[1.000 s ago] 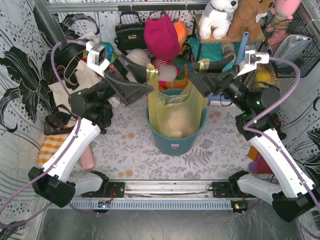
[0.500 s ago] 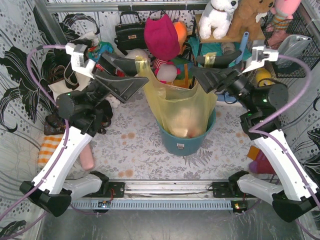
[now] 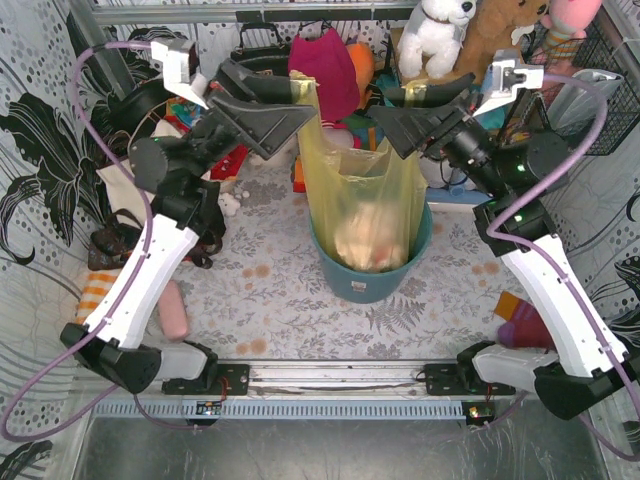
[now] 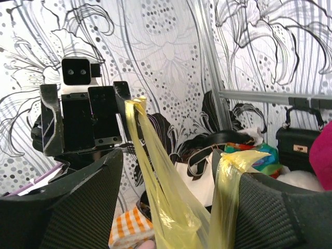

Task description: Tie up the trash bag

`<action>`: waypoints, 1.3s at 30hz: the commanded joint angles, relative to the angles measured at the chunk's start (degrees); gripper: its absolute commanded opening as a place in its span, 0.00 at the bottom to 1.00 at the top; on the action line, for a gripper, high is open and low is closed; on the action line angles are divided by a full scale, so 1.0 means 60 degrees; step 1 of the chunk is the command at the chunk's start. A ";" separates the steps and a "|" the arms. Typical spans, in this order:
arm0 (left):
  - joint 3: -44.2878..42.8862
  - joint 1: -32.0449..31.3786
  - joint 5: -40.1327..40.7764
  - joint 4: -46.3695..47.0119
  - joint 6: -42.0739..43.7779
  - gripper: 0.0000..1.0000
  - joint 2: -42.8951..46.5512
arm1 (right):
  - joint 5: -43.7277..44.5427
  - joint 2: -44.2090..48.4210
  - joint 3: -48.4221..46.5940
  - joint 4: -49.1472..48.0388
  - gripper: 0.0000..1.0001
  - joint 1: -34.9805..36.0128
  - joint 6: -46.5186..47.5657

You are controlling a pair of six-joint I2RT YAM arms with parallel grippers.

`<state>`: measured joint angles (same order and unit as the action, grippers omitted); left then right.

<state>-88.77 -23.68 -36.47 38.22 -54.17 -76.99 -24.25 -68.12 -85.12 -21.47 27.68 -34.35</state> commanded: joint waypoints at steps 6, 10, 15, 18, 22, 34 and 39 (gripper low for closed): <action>0.2105 0.0040 0.0157 0.1718 -0.0463 0.83 0.0896 | 0.0532 0.1137 0.2054 -0.0864 0.69 0.0030 0.0103; 0.2810 0.0047 0.0016 0.2500 -0.1097 0.83 0.0754 | 0.0531 0.1081 0.2888 -0.1292 0.69 0.0030 -0.0177; 0.1875 0.0270 -0.0142 0.1803 -0.0901 0.83 0.0618 | 0.0220 0.0344 0.1656 -0.1170 0.68 0.0030 -0.0135; 0.0716 0.0358 -0.0268 0.0924 -0.0425 0.83 0.0643 | -0.0185 -0.0127 0.0259 -0.0945 0.68 0.0030 -0.0108; 0.0007 0.0358 -0.0266 0.0446 -0.0131 0.83 0.0761 | -0.0345 -0.0311 -0.0717 -0.0821 0.68 0.0023 -0.0142; 0.2735 0.0363 0.0202 0.1590 -0.0803 0.83 0.1132 | 0.0398 0.0023 0.1704 -0.1034 0.68 0.0026 -0.0295; 0.1121 0.0359 -0.0233 0.1195 -0.0550 0.83 0.0614 | 0.0056 -0.0576 0.0374 -0.0756 0.68 0.0029 -0.0158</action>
<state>-73.91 -21.69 -36.49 43.51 -58.46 -73.19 -22.92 -70.19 -75.44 -24.10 27.68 -35.53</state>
